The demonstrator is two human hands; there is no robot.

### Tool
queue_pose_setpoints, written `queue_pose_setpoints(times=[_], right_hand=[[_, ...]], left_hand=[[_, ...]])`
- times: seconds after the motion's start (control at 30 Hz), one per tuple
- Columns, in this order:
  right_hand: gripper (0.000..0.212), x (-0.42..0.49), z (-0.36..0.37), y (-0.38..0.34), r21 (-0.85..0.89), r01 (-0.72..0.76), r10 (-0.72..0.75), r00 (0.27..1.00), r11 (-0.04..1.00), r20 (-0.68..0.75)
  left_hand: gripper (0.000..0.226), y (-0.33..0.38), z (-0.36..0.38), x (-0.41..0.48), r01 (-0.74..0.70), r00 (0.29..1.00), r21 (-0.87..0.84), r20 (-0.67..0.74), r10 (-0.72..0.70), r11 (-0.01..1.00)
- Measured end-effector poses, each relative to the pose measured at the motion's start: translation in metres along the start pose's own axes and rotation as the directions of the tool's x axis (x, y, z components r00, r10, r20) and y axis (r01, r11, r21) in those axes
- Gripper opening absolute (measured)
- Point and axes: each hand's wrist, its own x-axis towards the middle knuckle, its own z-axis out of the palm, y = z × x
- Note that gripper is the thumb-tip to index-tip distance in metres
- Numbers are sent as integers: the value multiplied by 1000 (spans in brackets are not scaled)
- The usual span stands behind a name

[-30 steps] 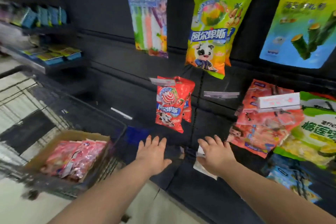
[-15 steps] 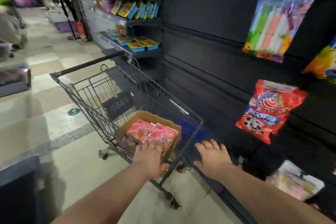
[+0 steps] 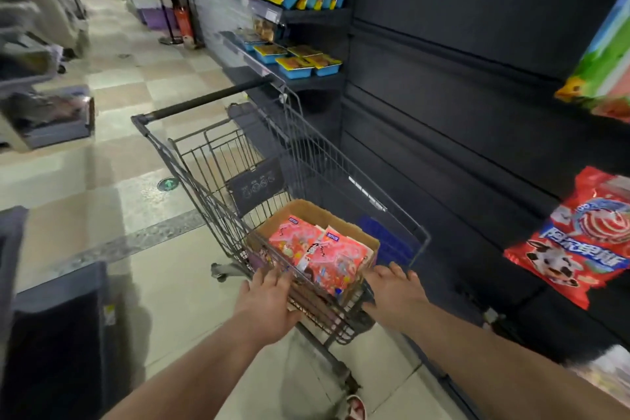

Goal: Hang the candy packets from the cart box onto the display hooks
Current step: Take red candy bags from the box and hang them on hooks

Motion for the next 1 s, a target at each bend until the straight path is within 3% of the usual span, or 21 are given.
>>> queue_pose_setpoints(times=[0.4,0.7,1.0], right_hand=[[52,134,-19,31,57,54,-57,997,997,61],[58,185,-18,55,70,12,-23,986,997,165],[57,220,-8,47,191,-187,131,953,964,273]], left_hand=[[79,-1,-41,135,46,995,80,79,-53,996],[80,2,-41,202,12,980,108,194,-33,994],[85,-30,-27,283,-102,937,87,344,66,991]])
